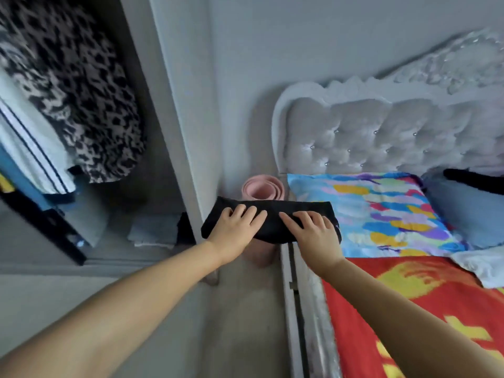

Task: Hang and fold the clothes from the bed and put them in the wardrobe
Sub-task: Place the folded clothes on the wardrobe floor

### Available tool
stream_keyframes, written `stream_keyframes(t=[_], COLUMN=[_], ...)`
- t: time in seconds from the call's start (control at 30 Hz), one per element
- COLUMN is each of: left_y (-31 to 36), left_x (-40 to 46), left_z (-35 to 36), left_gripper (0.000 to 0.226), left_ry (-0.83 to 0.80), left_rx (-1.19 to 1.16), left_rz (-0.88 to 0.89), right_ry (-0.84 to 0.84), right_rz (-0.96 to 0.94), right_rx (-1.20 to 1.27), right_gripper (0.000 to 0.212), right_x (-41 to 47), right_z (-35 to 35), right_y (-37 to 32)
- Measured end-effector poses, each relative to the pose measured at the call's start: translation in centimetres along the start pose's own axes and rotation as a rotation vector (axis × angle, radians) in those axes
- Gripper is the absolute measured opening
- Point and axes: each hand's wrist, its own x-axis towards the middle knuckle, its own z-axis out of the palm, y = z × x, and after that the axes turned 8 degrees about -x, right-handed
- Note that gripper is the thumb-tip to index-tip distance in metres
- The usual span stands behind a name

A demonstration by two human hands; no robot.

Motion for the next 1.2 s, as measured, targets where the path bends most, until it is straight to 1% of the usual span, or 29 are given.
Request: stream_keyframes(t=[0.1,0.3,0.43,0.53,0.67,0.77,0.93,1.0,1.1,1.2], left_y=[-6.7,-20.1,-27.8,-32.0,-35.5,-37.2,-41.3,-43.6,-46.5,-48.9], left_x=[-5.1,-15.7,-20.8,-23.0,-24.0,-23.3,-19.9,-18.1,-15.3,-13.2], left_z=[2.4,8.0,10.9,13.0,16.8,19.8,24.5,26.7,29.8,36.4], left_gripper=[0.086,0.082,0.080,0.078,0.083,0.085,0.093,0.096,0.091,0.085], left_ry=[-0.035,-0.114,-0.155,-0.185,-0.239,-0.251,-0.307,-0.304,-0.328,-0.369], left_rx=[0.002,-0.007,-0.022,-0.041,-0.093,-0.146,-0.204,-0.208,-0.261,-0.319], left_rz=[-0.102,-0.268,-0.347,-0.382,-0.399,-0.401,-0.383,-0.371,-0.405,-0.373], right_ry=[0.007,-0.143,-0.205,-0.226,-0.266,-0.339,-0.384,-0.388,-0.397,-0.459], right_rz=[-0.108,-0.314,-0.357,-0.375,-0.405,-0.411,-0.403,-0.384,-0.387,-0.371], right_rx=[0.050,0.128,0.209,0.253,0.256,0.242,0.226,0.220,0.192,0.165], right_gripper=[0.075,0.077,0.080,0.081,0.078,0.076,0.081,0.082,0.085,0.086], right_x=[4.5,12.7,17.0,19.2,21.6,23.4,28.4,30.9,34.6,37.3], right_z=[0.4,3.2,4.0,4.9,7.6,9.9,14.0,15.6,19.0,24.0], right_y=[-7.6,-24.5,-34.3,-39.4,-43.2,-44.5,-45.6,-45.9,-46.7,-48.7])
